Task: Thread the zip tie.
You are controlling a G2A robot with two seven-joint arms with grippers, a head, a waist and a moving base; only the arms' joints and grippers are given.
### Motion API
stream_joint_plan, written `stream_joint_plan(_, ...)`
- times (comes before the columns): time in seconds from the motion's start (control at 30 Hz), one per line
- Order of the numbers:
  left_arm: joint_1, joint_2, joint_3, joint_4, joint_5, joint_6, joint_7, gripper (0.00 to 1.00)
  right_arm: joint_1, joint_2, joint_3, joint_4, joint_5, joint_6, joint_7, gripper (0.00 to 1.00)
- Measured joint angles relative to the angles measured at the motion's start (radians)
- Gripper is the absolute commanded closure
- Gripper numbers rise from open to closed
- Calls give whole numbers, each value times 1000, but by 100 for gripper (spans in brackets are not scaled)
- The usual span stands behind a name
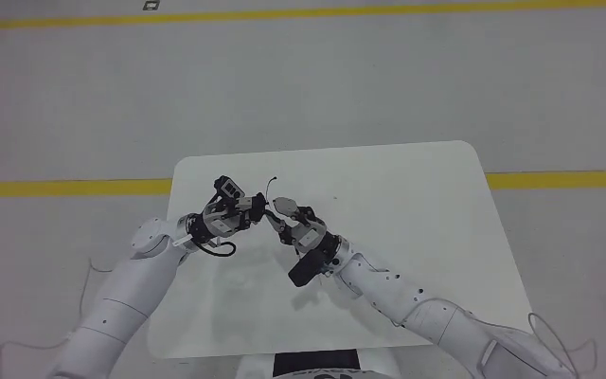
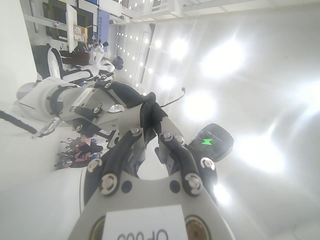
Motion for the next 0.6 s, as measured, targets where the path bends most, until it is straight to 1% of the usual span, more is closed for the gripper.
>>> stream_joint_plan(0.17, 0, 0, 0, 0, 0, 0, 0, 100, 0, -1, 2, 0, 0, 0, 0, 91)
stream_joint_plan(0.23, 0, 0, 0, 0, 0, 0, 0, 100, 0, -1, 3, 1, 0, 0, 0, 100)
stream_joint_plan(0.6, 0, 0, 0, 0, 0, 0, 0, 100, -5, 0, 13, 5, 0, 0, 4, 100)
